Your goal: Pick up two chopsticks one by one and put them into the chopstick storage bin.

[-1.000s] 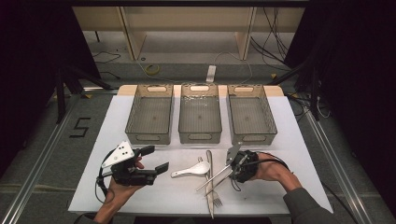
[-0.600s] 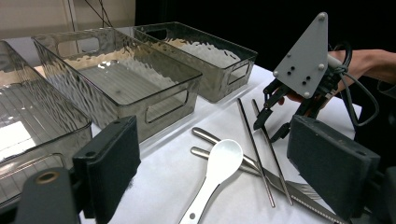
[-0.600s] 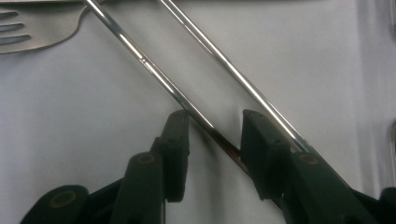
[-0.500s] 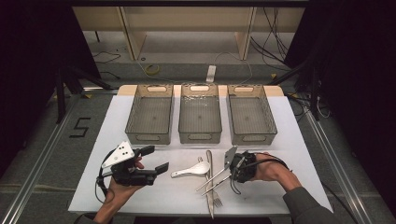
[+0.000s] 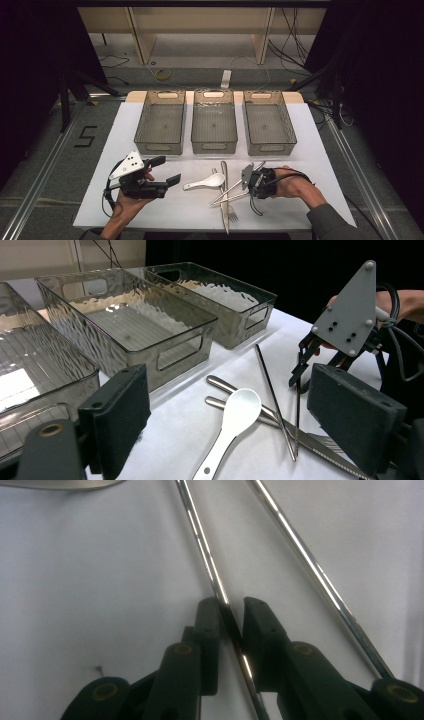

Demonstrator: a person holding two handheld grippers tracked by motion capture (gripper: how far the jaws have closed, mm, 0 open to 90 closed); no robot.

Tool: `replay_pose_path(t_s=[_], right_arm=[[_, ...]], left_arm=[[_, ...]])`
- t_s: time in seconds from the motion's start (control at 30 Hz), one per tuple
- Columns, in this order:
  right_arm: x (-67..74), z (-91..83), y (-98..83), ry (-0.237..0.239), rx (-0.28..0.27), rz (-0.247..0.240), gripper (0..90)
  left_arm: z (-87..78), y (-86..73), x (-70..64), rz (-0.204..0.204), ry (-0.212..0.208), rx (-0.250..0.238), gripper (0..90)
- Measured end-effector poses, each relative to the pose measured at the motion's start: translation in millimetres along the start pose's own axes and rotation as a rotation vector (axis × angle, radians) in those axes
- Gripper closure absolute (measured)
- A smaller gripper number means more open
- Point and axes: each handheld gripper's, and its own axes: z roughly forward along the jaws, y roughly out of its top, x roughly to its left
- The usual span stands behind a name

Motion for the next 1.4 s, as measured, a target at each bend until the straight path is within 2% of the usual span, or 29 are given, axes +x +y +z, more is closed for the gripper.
replay_pose_path(t_s=[0.17,0.43,0.6,0.67,0.77,0.87,1.0,1.07,1.17,1.27,1.3,1.4], right_arm=[[5.7,-1.3,-0.6,-0.008,0.012,-0.044,81.2],[11.5,-2.1,-0.5,0.013,0.003,-0.106,85.7],[13.9,-4.9,-1.6,0.021,-0.016,-0.119,86.2],[14.1,-8.5,-2.1,0.021,-0.032,-0.107,86.2],[13.2,-14.7,-2.8,0.007,-0.072,-0.086,86.3],[14.5,-20.6,-2.0,-0.016,-0.080,-0.077,86.3],[15.7,-28.6,2.7,-0.060,-0.083,-0.078,86.4],[15.7,-31.1,6.0,-0.082,-0.086,-0.078,86.4],[17.1,-32.2,12.5,-0.091,-0.088,-0.087,86.4],[18.2,-32.2,19.2,-0.102,-0.086,-0.108,86.4],[19.0,-32.0,21.5,-0.103,-0.084,-0.107,86.4],[20.7,-31.6,28.2,-0.098,-0.086,-0.121,86.4]], left_arm=[[0.2,-0.1,-0.1,0.000,0.000,0.002,16.6],[0.8,-0.3,-1.0,-0.003,-0.003,0.001,16.6],[0.8,-0.2,-0.6,-0.003,-0.005,0.004,16.6],[1.1,-0.2,-1.0,-0.002,-0.007,0.004,16.6],[1.9,-0.2,-1.4,0.001,-0.009,0.012,16.6],[4.6,-0.3,-2.5,0.009,-0.026,0.029,16.6],[16.1,1.1,-8.2,0.029,-0.066,0.089,16.5],[26.0,3.8,-10.8,0.034,-0.091,0.138,16.6],[43.0,7.0,-17.5,0.050,-0.134,0.221,17.8],[59.8,8.7,-27.0,0.092,-0.167,0.309,20.8],[65.0,8.8,-29.6,0.094,-0.182,0.334,21.9],[78.9,7.5,-37.3,0.126,-0.198,0.405,24.0]])
